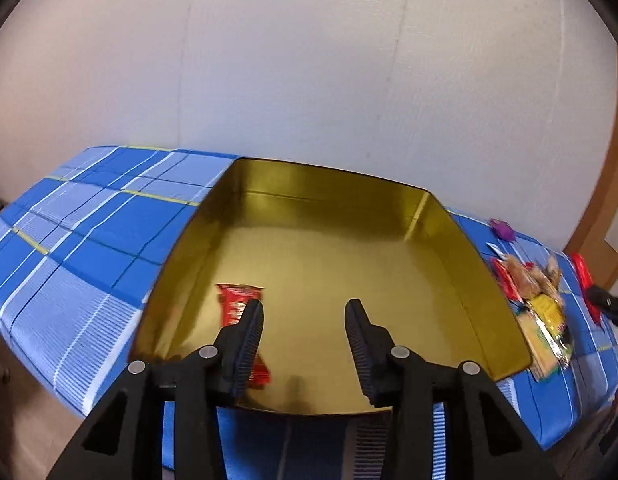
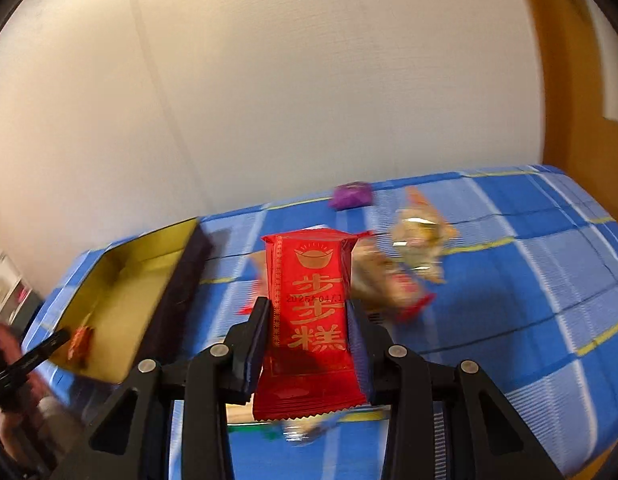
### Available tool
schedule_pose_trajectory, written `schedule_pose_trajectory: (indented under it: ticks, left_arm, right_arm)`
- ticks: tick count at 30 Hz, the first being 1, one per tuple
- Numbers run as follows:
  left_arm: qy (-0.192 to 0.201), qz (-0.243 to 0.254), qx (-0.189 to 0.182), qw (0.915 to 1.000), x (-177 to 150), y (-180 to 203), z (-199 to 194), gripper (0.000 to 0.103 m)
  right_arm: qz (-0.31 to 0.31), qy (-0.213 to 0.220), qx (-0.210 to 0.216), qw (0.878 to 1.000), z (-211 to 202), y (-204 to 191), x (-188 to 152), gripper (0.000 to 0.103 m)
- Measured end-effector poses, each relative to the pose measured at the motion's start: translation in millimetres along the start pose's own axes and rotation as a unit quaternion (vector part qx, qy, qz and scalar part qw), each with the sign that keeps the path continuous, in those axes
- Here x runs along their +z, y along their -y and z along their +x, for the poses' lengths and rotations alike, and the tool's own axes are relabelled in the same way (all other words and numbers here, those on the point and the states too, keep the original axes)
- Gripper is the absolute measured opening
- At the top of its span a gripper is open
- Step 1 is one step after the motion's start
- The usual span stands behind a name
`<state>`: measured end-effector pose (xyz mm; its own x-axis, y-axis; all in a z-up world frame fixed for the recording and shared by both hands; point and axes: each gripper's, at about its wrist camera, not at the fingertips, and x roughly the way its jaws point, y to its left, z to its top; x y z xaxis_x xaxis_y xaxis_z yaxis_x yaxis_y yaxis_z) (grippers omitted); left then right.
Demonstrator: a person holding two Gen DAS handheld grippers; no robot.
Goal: Organize snacks
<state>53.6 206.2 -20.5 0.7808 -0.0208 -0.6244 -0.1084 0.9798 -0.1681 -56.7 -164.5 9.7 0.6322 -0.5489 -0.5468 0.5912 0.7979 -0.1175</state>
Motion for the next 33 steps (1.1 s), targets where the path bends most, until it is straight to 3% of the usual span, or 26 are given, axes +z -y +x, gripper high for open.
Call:
schedule_pose_trajectory:
  ticks: [7,16,24,28,33]
  left_arm:
    - [0.0,-0.033,-0.005,0.9994,0.2,-12.8,0.2,0.043]
    - [0.0,-0.064,-0.017,0.9978,0.7,-21.9,-0.6,0.043]
    - [0.005,-0.055,-0.022,0.9982,-0.1,-18.9,-3.6,0.043]
    - [0.005,-0.057,-0.024,0.9981,-0.1,-19.7,-4.0,0.043]
    - [0.004,-0.053,-0.024,0.9983,-0.4,-19.1,-3.4,0.043]
  right_arm:
    - [-0.037,-0.023,0.062,0.997,15.3,-67.8,-1.6,0.038]
    - [-0.089,-0.053,0.1,0.99,41.1,-143.8,-11.4,0.038]
    - [-0.109,-0.099,0.079,0.986,83.5,-175.5,-22.6,0.038]
    - [-0.117,-0.115,0.05,0.985,98.2,-179.4,-27.7,0.038]
    - [-0.13,-0.112,0.025,0.985,102.6,-177.5,-29.7,0.04]
